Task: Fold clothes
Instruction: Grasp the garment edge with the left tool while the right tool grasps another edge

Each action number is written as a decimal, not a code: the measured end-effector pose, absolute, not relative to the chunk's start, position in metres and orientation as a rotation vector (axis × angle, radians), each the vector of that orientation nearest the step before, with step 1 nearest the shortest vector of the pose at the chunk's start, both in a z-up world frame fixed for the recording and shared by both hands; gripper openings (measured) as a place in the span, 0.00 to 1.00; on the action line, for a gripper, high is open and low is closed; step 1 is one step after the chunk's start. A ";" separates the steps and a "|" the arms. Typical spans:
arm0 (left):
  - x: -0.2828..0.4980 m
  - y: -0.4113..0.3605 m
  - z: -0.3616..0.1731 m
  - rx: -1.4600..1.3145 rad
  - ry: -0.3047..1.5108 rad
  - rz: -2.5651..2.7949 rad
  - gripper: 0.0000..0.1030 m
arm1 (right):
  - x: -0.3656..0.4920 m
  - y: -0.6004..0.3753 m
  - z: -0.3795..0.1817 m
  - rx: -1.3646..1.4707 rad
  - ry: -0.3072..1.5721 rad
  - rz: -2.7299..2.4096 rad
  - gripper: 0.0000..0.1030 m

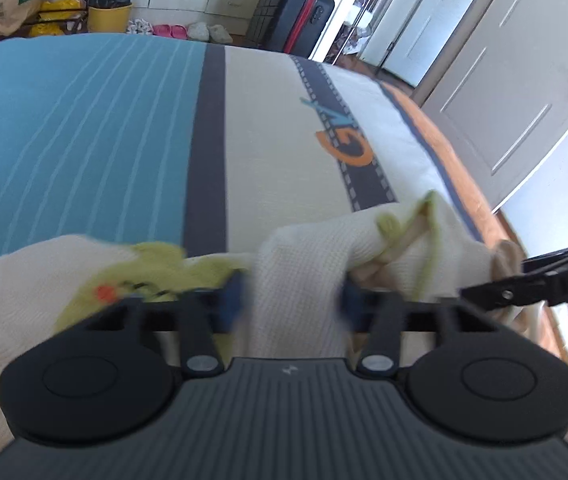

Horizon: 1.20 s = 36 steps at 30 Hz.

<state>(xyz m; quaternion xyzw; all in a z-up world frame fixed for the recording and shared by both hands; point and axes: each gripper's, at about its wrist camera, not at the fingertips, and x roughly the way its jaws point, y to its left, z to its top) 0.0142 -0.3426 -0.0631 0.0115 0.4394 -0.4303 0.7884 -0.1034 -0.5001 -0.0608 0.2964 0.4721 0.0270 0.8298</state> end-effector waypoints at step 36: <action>-0.042 -0.131 0.022 -0.271 0.523 -0.613 0.07 | -0.107 -0.431 -0.030 0.571 0.859 0.511 0.73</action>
